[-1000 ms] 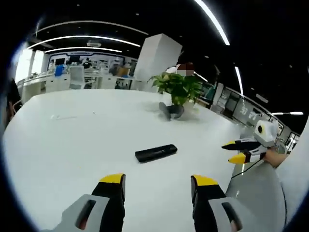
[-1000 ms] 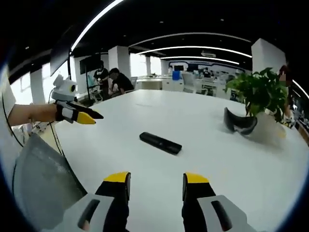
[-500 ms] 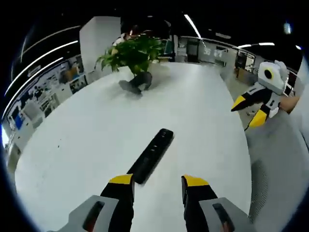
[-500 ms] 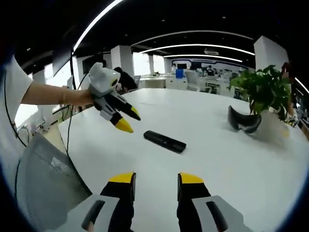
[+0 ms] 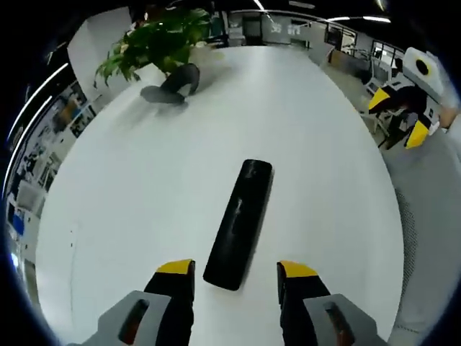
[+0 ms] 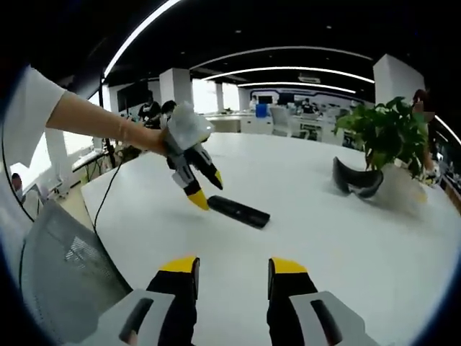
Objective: Press the specified remote control buttons in sequence, fully releasing each button before pressing the next.
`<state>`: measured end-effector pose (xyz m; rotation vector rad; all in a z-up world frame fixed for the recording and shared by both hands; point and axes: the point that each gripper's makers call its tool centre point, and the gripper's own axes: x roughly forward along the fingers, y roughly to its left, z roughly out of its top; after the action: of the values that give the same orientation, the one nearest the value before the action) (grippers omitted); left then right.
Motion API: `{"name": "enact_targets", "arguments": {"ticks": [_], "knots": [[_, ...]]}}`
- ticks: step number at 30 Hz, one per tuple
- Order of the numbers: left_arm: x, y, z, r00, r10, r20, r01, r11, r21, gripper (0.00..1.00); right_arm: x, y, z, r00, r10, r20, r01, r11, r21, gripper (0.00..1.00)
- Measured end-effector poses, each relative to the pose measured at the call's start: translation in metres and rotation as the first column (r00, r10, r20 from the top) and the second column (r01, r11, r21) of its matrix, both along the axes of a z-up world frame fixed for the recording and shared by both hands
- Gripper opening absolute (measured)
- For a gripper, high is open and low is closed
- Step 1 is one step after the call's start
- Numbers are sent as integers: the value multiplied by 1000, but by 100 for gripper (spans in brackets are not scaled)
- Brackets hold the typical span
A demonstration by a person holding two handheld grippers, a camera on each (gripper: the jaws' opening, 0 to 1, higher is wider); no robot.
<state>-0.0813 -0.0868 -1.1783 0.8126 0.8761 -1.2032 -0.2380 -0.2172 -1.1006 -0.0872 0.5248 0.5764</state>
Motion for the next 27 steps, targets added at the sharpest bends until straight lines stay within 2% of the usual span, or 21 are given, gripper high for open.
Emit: {"name": "enact_targets", "arguments": {"ticks": [2, 4, 7, 8, 9, 11, 13, 15, 19, 22, 24, 25, 27], "knots": [[2, -3, -4, 1000, -11, -13, 11, 1000, 19, 46, 0, 1, -2, 1000, 5, -7, -5, 1000, -1, 36], [-1, 0, -10, 995, -100, -19, 101, 991, 88, 46, 0, 0, -3, 1000, 5, -13, -5, 1000, -6, 36], [-2, 5, -20, 987, -155, -36, 159, 974, 159, 42, 0, -3, -5, 1000, -7, -17, 6, 1000, -13, 34], [-4, -5, -18, 985, -163, -65, 169, 980, 107, 39, 1, -4, -5, 1000, -12, -19, 12, 1000, -10, 34], [1, -4, -18, 990, -135, -49, 140, 983, 122, 39, 1, -5, -5, 1000, -19, -21, 19, 1000, -5, 34], [1, -4, -19, 987, -144, -64, 151, 980, 127, 39, 1, -6, -6, 999, -23, -25, 23, 1000, -1, 34], [-5, -3, -20, 984, -141, -108, 155, 980, 129, 35, 1, -6, -7, 999, -25, -32, 25, 1000, -2, 34], [-4, -1, -20, 981, -176, -82, 186, 971, 148, 24, 0, -6, -8, 999, -25, -33, 25, 1000, -8, 33], [-6, 0, -20, 984, -169, -60, 176, 974, 143, 24, 0, -7, -9, 999, -26, -37, 25, 1000, -16, 33], [-7, -1, -20, 986, -158, -60, 167, 971, 173, 24, -1, -6, -12, 999, -21, -46, 20, 999, -28, 33], [-8, -1, -20, 983, -178, -49, 185, 963, 198, 23, -2, -5, -13, 999, -11, -47, 9, 999, -38, 33], [-11, 0, -19, 976, -213, -47, 218, 954, 208, 23, -2, -4, -13, 999, -6, -46, 4, 999, -43, 33], [-18, 5, -19, 975, -214, -68, 223, 952, 211, 23, -2, -5, -13, 999, -6, -43, 4, 999, -49, 33]]}}
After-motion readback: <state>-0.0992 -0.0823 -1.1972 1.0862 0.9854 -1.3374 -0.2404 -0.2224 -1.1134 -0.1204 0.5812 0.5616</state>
